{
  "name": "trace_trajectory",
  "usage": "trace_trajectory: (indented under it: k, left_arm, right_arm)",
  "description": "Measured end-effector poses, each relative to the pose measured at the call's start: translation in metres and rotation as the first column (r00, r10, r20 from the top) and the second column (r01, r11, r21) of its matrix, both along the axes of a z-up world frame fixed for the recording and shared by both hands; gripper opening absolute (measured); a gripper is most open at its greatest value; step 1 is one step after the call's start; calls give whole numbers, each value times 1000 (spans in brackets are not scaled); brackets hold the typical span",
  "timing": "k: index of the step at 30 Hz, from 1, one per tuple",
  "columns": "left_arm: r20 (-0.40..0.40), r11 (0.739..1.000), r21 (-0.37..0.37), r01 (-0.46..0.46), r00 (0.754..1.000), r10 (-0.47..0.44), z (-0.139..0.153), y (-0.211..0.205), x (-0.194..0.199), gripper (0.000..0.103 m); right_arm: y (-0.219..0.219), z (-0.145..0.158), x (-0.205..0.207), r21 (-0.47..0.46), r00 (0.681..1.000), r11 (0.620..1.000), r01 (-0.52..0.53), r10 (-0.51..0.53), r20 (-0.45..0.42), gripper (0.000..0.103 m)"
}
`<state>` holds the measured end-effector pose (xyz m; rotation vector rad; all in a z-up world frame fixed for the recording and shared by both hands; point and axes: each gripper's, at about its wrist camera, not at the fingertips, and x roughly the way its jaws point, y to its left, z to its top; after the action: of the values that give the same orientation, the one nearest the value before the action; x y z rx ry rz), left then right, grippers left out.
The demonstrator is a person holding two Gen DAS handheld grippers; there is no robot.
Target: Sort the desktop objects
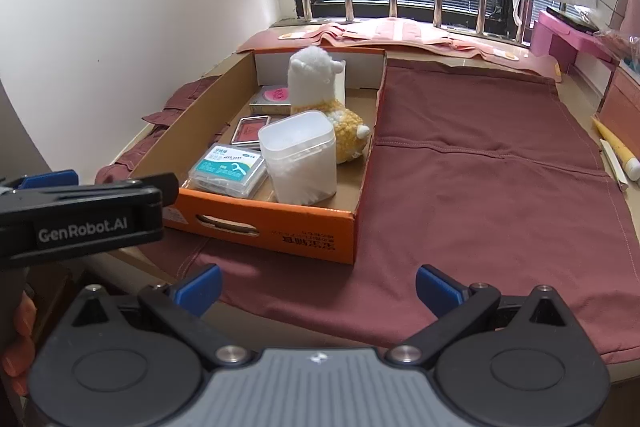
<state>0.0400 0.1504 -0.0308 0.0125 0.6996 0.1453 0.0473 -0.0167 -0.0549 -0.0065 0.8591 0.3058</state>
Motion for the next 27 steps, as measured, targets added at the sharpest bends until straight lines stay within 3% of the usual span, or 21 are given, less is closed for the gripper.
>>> trace_trajectory:
  k: [27]
  left_arm:
    - [-118, 1000, -22, 17, 993, -20, -6, 4, 18, 103]
  right_arm:
    - [1, 1, 11, 13, 1000, 1000, 1, -1, 15, 103]
